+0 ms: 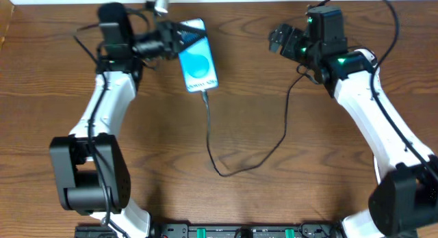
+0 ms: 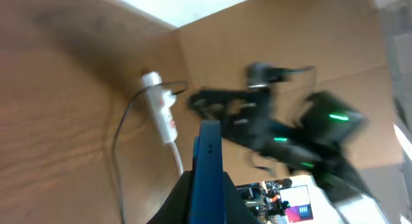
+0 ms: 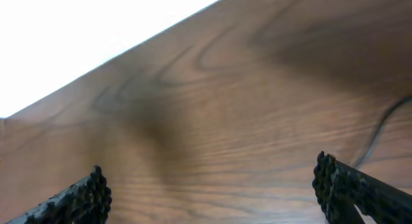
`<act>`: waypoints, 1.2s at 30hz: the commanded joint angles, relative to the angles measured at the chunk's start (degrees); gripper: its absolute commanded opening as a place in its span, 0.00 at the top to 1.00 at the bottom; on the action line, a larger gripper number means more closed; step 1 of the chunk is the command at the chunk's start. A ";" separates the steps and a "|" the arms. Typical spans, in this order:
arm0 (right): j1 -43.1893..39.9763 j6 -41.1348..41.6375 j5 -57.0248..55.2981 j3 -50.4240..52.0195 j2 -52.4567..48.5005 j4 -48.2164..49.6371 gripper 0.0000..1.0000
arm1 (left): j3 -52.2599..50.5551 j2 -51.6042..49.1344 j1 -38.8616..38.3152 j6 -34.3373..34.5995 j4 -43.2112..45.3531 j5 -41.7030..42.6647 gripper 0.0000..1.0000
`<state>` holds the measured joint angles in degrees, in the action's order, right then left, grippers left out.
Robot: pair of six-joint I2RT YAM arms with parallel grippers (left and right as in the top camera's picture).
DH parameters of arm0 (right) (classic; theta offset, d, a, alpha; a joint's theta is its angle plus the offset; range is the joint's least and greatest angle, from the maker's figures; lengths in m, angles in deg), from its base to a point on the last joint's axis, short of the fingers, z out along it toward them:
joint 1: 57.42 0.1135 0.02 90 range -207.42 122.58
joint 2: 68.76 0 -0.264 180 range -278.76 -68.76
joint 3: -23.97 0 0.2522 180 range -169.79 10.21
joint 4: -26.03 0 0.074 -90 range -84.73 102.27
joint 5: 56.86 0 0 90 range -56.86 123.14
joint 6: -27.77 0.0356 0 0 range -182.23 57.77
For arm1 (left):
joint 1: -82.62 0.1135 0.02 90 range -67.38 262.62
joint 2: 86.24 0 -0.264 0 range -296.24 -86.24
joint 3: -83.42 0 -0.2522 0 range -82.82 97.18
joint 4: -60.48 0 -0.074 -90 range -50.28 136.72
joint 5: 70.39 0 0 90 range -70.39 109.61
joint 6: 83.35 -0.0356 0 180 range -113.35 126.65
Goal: Plug charger to phone and switch on socket
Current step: 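Lower the phone onto the table with the left gripper and release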
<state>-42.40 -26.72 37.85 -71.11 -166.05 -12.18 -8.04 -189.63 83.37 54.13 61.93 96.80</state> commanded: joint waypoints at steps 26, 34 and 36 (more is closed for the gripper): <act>-0.20 -3.08 -7.65 -0.42 2.47 -2.19 0.01 | -0.68 -19.30 -20.09 -18.03 -18.82 -28.24 0.93; -0.20 -3.91 -7.82 -0.42 2.47 -2.19 0.01 | -0.68 -19.32 -20.31 -16.85 -19.52 -30.03 0.93; -0.20 -3.89 -7.82 -0.42 2.47 -2.16 0.01 | -0.68 -19.32 -20.79 -15.61 -20.83 -32.61 0.93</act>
<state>-42.40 -29.67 30.97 -71.11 -164.26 -14.12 -9.11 -209.26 63.07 36.06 42.30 66.98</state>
